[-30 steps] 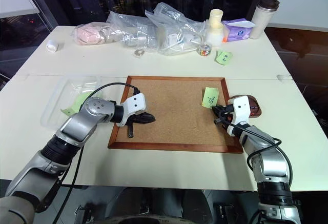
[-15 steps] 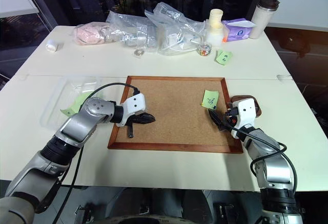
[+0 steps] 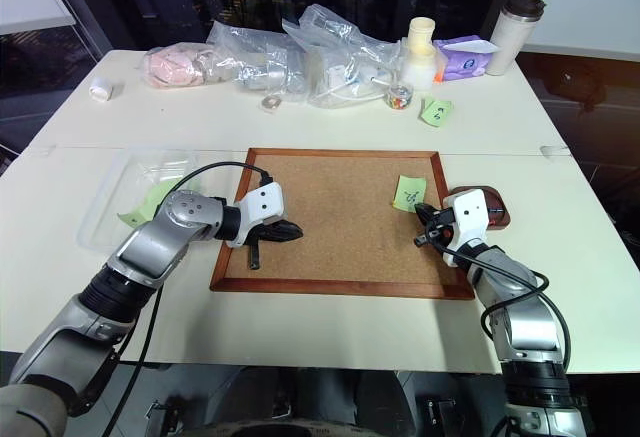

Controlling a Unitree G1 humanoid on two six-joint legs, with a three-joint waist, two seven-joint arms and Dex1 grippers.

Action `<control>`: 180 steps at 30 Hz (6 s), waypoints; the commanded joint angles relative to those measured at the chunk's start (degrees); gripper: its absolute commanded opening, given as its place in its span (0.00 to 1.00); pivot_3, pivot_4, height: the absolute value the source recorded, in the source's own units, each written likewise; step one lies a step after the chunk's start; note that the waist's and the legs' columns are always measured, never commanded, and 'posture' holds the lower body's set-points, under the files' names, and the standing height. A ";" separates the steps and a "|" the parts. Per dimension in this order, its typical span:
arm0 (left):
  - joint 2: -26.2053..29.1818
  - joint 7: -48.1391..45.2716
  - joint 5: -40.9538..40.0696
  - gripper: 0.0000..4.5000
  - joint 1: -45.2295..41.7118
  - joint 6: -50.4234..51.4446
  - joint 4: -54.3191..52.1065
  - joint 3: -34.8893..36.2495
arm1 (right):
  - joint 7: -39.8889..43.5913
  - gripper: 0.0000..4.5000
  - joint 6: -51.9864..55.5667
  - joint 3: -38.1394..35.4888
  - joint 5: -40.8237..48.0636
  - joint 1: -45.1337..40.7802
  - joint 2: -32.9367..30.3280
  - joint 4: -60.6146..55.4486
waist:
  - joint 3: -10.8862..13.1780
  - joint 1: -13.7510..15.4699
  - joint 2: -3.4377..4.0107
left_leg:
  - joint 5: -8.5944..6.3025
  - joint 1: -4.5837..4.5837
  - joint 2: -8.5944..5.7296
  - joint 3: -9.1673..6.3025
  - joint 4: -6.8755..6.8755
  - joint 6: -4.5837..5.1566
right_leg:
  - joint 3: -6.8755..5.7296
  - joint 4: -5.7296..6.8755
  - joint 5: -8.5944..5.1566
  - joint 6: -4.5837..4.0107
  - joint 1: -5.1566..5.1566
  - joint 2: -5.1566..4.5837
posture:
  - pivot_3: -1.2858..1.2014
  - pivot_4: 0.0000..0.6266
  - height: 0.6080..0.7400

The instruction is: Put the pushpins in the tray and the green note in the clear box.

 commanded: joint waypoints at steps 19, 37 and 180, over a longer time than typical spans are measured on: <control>4.26 0.07 7.94 0.00 2.66 -0.12 5.79 -6.21 | -3.94 0.02 -0.92 -5.43 2.72 -1.55 1.56 -2.75 | -0.01 -0.11 0.02 | 0.04 0.12 -0.03 0.03 -0.45 -0.06 | 0.00 -0.21 0.07 -0.13 -0.03 -0.05 | 0.52 0.24 0.96; 4.86 -0.22 7.97 0.00 2.99 -0.05 5.65 -6.01 | -4.79 0.02 -0.66 -6.11 4.64 -2.79 1.88 -4.32 | -0.19 -0.27 -0.11 | 0.05 0.19 -0.02 0.04 -0.52 -0.07 | 0.00 -0.21 0.08 -0.11 -0.02 0.03 | 0.52 0.24 0.96; -29.29 16.15 -26.91 0.54 -35.66 32.62 50.01 38.61 | -5.30 0.00 2.53 0.76 0.85 -10.69 4.06 -12.23 | 0.83 -0.05 -0.73 | 0.55 -1.45 -0.23 0.02 -0.39 -0.89 | -0.24 0.04 0.07 0.03 -1.63 0.18 | 0.52 0.24 0.96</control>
